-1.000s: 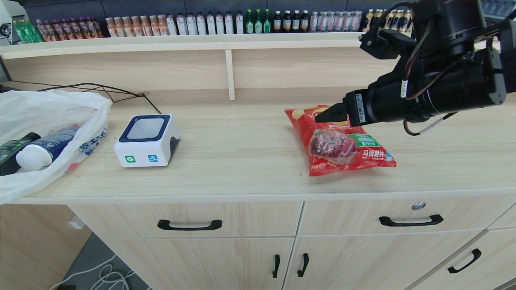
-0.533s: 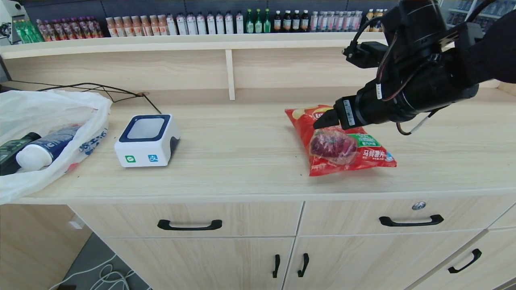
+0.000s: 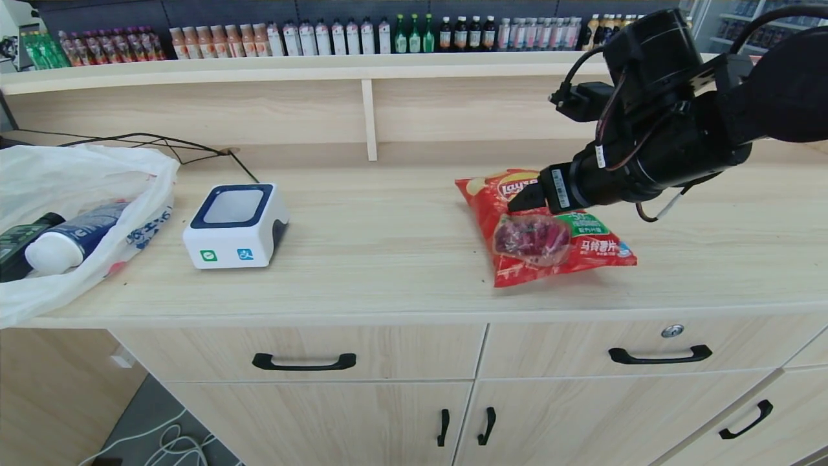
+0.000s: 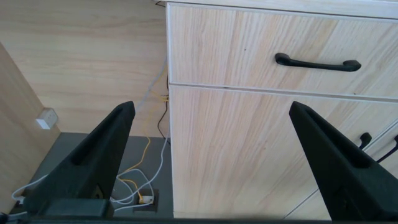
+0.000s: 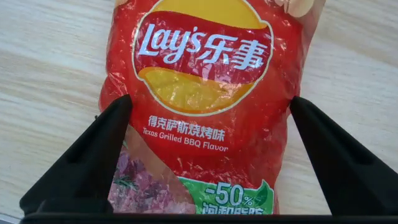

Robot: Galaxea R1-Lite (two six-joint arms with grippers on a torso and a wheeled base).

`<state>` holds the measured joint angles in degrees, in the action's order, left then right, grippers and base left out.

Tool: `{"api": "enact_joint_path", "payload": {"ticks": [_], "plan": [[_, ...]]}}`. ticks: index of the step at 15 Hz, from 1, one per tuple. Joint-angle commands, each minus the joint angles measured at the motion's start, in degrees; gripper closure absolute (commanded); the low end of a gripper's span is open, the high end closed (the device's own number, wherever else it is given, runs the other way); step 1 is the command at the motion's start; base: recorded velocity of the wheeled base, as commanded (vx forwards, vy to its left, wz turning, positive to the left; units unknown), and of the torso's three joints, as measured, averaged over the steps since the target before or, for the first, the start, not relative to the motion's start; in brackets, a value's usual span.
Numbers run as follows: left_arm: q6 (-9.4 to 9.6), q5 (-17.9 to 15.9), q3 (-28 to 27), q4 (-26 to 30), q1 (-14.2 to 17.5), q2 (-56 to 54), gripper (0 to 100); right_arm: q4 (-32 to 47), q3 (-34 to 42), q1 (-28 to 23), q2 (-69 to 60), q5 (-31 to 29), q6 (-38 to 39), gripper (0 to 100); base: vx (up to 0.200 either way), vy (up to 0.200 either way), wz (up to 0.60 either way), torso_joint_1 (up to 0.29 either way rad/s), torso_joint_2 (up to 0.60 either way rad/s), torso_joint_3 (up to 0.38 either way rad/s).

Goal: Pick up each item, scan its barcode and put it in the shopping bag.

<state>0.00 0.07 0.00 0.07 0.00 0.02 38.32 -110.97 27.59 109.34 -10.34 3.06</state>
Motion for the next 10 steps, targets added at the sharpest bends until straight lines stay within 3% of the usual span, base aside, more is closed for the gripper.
{"api": "enact_joint_path", "payload": {"ticks": [1,10], "plan": [[0.0,0.0,0.0,0.0,0.0,0.0,0,-0.2,-0.9,1.6,-0.3,0.0,-0.1,0,0.0,0.0,0.0,0.0,0.0,0.0],[0.0,0.0,0.0,0.0,0.0,0.0,0,0.1,-0.1,4.4,1.5,-2.1,3.9,0,0.0,0.0,0.0,0.0,0.0,0.0]]}}
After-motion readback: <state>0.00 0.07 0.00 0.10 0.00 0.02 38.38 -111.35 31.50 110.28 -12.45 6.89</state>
